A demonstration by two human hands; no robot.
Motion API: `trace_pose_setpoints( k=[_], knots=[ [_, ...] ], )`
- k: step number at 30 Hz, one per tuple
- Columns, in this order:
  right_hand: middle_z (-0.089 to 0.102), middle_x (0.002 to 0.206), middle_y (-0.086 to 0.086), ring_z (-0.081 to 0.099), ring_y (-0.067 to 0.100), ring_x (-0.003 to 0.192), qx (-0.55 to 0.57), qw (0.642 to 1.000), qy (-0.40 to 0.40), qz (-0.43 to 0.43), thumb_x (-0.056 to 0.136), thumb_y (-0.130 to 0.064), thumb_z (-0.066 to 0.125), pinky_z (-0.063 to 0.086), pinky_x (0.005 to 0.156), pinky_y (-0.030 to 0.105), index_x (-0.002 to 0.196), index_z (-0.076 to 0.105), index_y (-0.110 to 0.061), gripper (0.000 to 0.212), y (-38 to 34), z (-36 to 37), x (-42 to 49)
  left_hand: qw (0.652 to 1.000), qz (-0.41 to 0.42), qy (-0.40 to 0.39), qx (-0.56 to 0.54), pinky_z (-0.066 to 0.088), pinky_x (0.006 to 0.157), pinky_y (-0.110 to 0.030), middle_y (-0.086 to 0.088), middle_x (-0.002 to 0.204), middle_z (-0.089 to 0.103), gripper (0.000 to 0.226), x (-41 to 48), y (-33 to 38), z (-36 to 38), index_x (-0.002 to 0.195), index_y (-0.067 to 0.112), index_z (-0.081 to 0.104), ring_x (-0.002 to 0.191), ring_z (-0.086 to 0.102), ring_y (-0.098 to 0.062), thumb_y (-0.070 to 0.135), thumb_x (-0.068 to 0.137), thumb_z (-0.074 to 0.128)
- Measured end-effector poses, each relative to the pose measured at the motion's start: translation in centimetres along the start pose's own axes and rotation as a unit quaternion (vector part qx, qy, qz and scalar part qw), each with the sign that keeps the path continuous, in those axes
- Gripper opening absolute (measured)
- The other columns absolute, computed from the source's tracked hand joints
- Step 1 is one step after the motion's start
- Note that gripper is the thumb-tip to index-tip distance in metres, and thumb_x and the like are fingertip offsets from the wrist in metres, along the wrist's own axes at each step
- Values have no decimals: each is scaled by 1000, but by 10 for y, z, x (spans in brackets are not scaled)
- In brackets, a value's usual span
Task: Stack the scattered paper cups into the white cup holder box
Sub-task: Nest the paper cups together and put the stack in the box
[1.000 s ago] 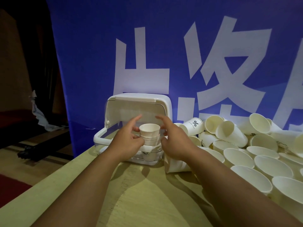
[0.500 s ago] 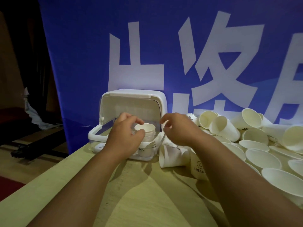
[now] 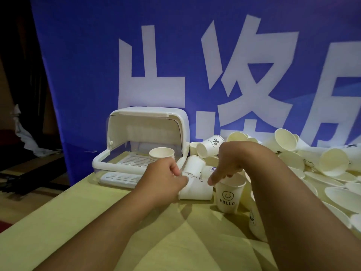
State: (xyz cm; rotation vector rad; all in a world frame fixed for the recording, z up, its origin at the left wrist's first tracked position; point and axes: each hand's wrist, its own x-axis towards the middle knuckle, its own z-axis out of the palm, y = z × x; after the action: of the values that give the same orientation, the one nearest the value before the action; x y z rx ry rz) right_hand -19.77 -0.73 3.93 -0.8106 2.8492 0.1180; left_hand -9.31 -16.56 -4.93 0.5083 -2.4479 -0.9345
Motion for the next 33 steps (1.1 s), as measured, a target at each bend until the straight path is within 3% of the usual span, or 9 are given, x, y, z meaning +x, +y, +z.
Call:
trace_pose_setpoints(
  k=[4, 7, 9, 12, 16, 18, 22, 29, 33],
  knots=[
    [66, 98, -1, 64, 21, 89, -42, 999, -23, -10, 75, -46, 86, 49, 76, 30, 112, 69, -15, 51, -7, 2, -4, 995, -64, -77, 0, 54, 52, -32, -3, 74, 74, 22, -4, -2, 5, 101, 30, 59, 51, 66, -17, 38, 88, 74],
    [68, 104, 2, 67, 23, 94, -49, 999, -17, -12, 78, -37, 85, 54, 80, 31, 123, 67, -14, 54, -9, 1, -4, 991, -45, -124, -5, 60, 55, -43, -7, 62, 71, 14, -7, -3, 8, 98, 15, 61, 45, 61, -20, 27, 95, 67],
    [71, 109, 4, 69, 22, 98, -43, 999, -8, -4, 82, -33, 82, 57, 91, 35, 125, 67, -13, 50, -6, -2, -4, 992, -20, -125, 2, 61, 59, -41, -7, 64, 71, 17, -6, -2, 4, 92, 11, 63, 47, 63, -18, 27, 97, 67],
    [71, 114, 4, 68, 21, 101, -21, 998, 53, -2, 86, -30, 79, 55, 96, 34, 128, 65, -14, 47, 1, -9, -7, 997, 49, -63, 25, 51, 63, -32, 3, 68, 62, 23, -2, -2, -11, 83, 17, 66, 58, 59, -12, 35, 98, 67],
    [68, 115, 6, 65, 21, 101, 47, 987, 151, -11, 93, -24, 71, 54, 95, 31, 129, 65, -12, 38, 5, -17, -11, 986, 143, 76, -28, 50, 71, -41, -1, 83, 62, 23, 7, -6, -31, 79, 20, 65, 73, 55, -17, 30, 99, 66],
    [67, 114, 7, 64, 22, 100, 76, 977, 197, -25, 97, -21, 66, 55, 95, 32, 127, 67, -12, 31, 4, -19, -9, 974, 167, 142, -56, 45, 66, -32, 5, 89, 58, 22, 12, -9, -39, 78, 24, 62, 76, 55, -14, 28, 99, 64],
    [49, 118, 4, 54, 17, 86, 191, 939, 272, -85, 104, -22, 54, 46, 82, 29, 121, 65, -15, 22, -5, -11, 3, 950, 198, 234, -59, 46, 65, -27, 7, 101, 52, 22, 23, -24, -48, 83, 27, 58, 80, 60, -9, 38, 102, 56],
    [49, 131, 3, 53, 20, 97, 296, 898, 301, -124, 103, -31, 57, 42, 80, 28, 120, 63, -19, 22, -24, 11, 23, 924, 213, 315, -35, 40, 66, -7, 2, 104, 58, 12, 37, -39, -49, 99, 13, 62, 83, 54, -3, 22, 104, 57],
    [52, 129, 2, 52, 20, 101, 303, 887, 325, -125, 101, -31, 61, 41, 82, 28, 120, 63, -19, 23, -26, 9, 23, 912, 229, 338, -35, 42, 69, -6, 3, 110, 54, 9, 41, -41, -47, 101, 11, 62, 90, 49, -1, 17, 104, 56]
  ],
)
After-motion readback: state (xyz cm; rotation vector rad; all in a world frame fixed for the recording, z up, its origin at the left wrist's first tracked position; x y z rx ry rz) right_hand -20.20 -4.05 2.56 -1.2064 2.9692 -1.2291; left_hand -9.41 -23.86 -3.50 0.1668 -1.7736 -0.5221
